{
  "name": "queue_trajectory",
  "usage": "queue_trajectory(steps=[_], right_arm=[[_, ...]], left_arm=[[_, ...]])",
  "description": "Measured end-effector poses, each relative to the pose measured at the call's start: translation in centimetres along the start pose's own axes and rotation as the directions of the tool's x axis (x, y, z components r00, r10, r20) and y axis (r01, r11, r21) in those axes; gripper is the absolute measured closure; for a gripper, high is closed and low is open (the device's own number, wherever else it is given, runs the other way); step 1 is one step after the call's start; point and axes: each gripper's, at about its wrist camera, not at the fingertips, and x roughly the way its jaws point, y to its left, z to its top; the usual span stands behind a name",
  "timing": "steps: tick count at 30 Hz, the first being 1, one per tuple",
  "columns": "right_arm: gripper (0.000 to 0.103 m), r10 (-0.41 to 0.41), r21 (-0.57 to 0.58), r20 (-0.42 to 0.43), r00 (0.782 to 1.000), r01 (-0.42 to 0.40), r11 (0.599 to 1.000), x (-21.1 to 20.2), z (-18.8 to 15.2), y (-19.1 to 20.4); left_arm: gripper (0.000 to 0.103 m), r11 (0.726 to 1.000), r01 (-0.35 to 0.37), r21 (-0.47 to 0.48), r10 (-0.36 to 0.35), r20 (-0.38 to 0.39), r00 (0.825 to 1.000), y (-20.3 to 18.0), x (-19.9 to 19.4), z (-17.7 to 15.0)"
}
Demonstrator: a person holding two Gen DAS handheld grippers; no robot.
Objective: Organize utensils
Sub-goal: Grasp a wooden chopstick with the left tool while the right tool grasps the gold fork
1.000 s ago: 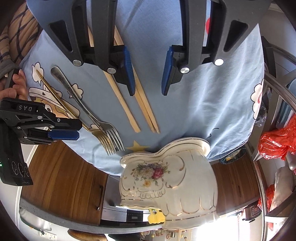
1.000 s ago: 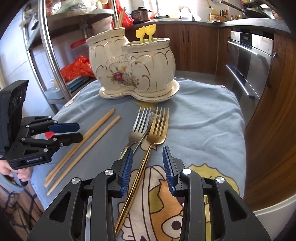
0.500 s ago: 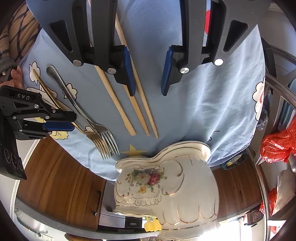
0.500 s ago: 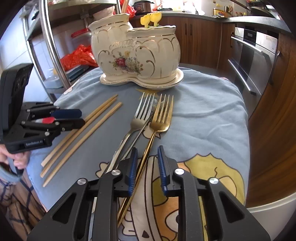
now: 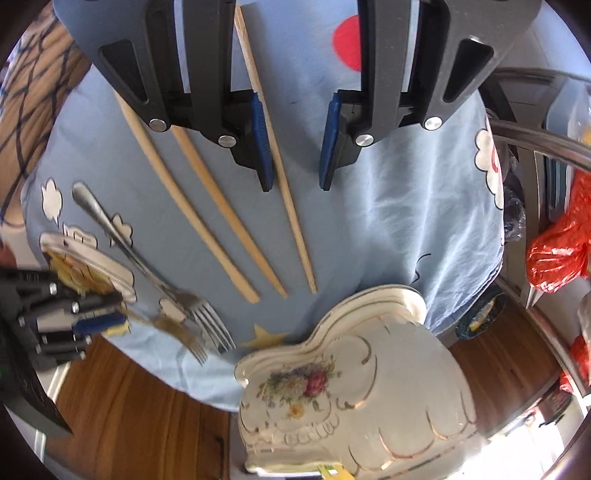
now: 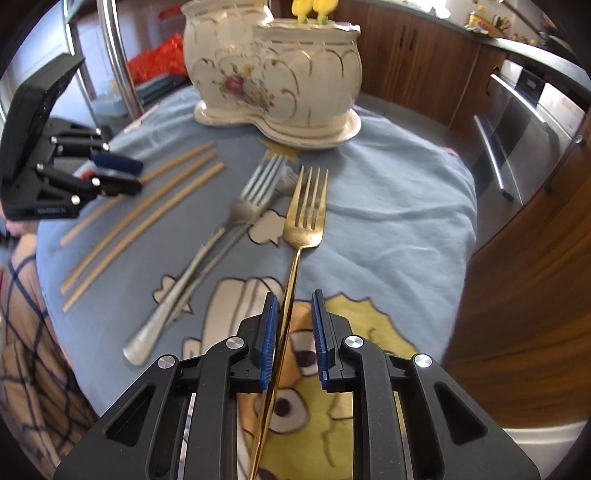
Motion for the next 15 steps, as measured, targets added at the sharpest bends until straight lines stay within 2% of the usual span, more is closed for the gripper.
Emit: queue_trajectory(steps=[4,8,13,15], right_arm=[[0.083,-0.003,-0.048,-0.097,0.995,-0.002,0.999,0.5,1.3,-0.2],[0.083,-0.025,-0.098,-0.168,0.986,0.008,0.995,1.1,2.5,0.3],[0.083,-0.014,-0.097,-0.233,0.972,-0.009,0.995,1.7,3.4,0.2],[0.087,-0.01,-0.098,-0.246,0.969,-0.015,0.995,1.8,3.6,0.2]], left_arm=[[0.077,0.999,0.032,0.039,-0.029,-0.088,0.996,1.0,0.2,0.7],[0.077,0.996,0.061,0.07,-0.047,-0.179,0.983,1.4,0.6,1.7],[0.077,0.991,0.054,0.122,-0.023,-0.243,0.97,0.9,1.0,2.6],[0.08,0.989,0.071,0.127,-0.034,-0.269,0.963,0.8,1.2,3.1]])
